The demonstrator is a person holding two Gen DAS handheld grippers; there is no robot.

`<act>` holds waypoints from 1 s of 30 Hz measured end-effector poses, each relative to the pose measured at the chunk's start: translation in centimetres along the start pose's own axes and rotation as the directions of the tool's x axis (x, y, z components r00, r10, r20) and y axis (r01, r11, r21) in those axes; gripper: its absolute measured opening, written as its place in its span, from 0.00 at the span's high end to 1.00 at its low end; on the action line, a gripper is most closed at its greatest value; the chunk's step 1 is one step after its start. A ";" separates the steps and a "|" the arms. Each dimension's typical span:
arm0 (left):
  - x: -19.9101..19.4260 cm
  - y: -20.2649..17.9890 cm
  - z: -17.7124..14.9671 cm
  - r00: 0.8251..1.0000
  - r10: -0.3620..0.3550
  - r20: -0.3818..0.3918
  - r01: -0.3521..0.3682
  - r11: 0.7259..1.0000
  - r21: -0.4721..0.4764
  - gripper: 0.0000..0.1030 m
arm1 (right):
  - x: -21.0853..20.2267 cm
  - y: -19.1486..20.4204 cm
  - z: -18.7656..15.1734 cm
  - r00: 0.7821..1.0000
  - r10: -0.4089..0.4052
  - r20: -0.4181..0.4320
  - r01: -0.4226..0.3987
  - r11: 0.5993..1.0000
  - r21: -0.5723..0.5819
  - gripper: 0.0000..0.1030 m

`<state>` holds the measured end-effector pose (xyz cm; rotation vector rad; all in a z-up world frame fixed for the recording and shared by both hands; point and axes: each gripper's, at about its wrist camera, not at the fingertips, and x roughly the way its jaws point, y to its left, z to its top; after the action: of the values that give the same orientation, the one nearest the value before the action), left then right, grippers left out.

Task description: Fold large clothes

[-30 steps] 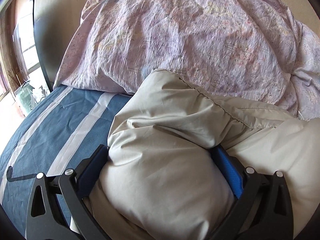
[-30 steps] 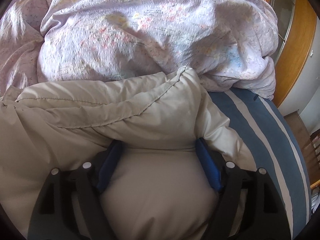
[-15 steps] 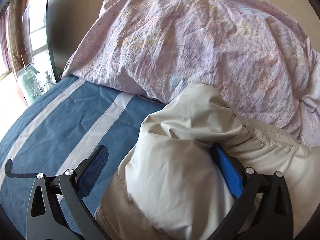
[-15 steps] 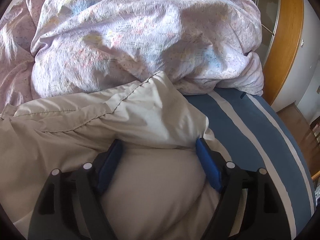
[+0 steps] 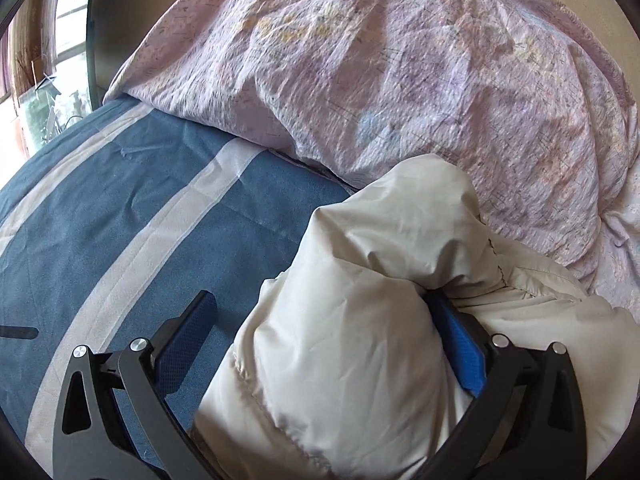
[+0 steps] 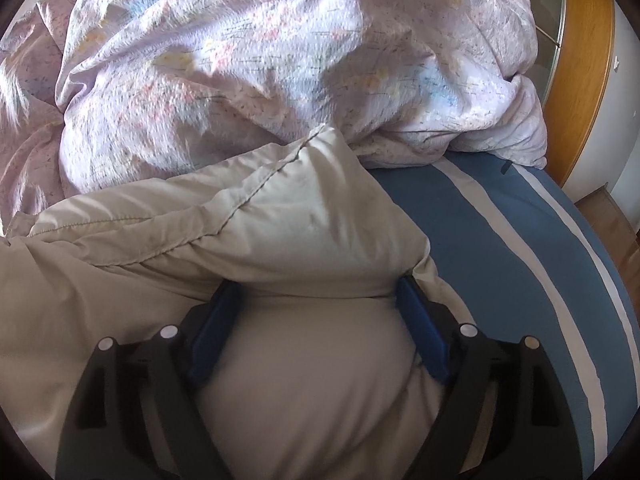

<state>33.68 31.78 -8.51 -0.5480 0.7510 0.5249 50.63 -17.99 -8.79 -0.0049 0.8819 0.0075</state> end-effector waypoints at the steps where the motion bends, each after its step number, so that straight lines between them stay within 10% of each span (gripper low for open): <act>1: 0.0 -0.1 0.0 1.000 0.001 0.001 -0.001 1.000 0.001 0.01 | 0.1 0.0 0.0 1.000 0.000 -0.002 0.000 1.000 -0.001 0.21; 13: -1.9 1.4 -0.1 1.000 -0.018 -0.006 0.017 0.999 -0.048 0.01 | -1.2 -0.5 0.0 1.000 -0.005 -0.011 0.005 1.000 0.015 0.20; 19: -7.9 6.6 -0.5 0.997 -0.050 0.059 0.055 0.995 -0.084 0.01 | -8.5 -9.2 -1.5 0.989 -0.100 0.104 0.063 0.947 0.315 0.18; 25: -12.2 9.8 -4.6 0.989 -0.139 0.053 0.145 0.979 -0.143 0.01 | -11.2 -16.2 -5.2 0.993 0.111 0.051 -0.121 0.849 0.513 0.18; 30: -13.1 10.9 -8.3 0.970 -0.244 0.016 0.240 0.935 -0.260 0.01 | -10.5 -16.7 -9.2 0.940 0.341 0.015 -0.274 0.727 0.630 0.18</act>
<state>14.80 31.36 -6.72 -0.8793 0.6214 0.3910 37.06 -34.78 -6.52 0.7827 0.9455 0.0261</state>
